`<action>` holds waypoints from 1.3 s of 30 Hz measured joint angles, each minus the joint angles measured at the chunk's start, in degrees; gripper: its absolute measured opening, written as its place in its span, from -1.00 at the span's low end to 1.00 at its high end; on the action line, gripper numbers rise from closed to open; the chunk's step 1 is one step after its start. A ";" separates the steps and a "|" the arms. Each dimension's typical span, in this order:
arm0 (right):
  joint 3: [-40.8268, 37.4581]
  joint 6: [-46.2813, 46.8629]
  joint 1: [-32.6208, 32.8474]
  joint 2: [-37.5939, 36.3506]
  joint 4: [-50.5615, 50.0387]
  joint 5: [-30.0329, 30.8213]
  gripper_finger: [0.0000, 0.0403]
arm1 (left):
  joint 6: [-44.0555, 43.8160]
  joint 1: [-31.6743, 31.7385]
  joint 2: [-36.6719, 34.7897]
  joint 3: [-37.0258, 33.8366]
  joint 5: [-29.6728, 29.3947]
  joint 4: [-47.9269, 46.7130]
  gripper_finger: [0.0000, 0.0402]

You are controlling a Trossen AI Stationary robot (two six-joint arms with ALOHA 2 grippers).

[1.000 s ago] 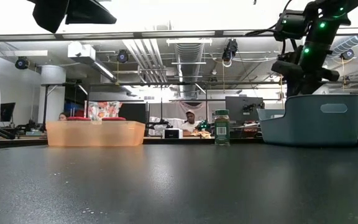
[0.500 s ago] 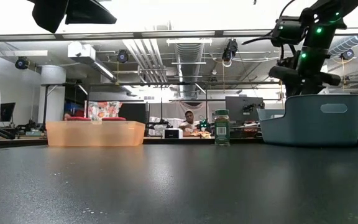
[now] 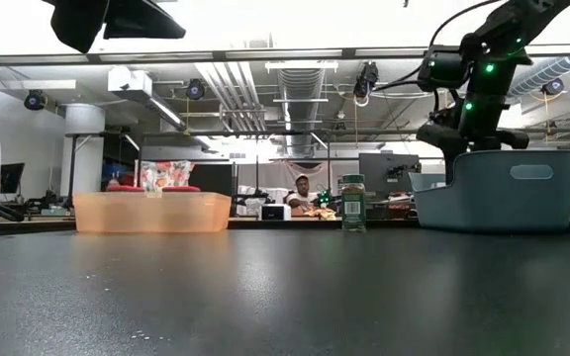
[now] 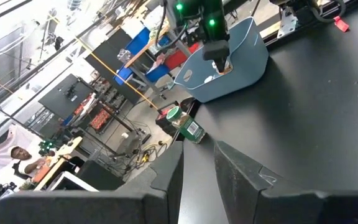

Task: Sort spices by type
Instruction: Put the brown seasoning bottle into the blue bin

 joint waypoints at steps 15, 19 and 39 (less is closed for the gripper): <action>-1.66 -1.69 -0.96 3.17 3.22 -1.51 -0.17 | -0.06 0.02 0.00 0.00 0.02 -0.12 -0.63; -1.68 -1.84 -0.96 3.19 3.72 -1.61 -0.17 | -0.20 0.02 0.00 0.00 0.04 -0.11 -0.63; -1.68 -1.64 -0.96 3.21 2.12 -1.72 -0.07 | -0.22 0.00 0.00 0.00 0.04 -0.11 -0.63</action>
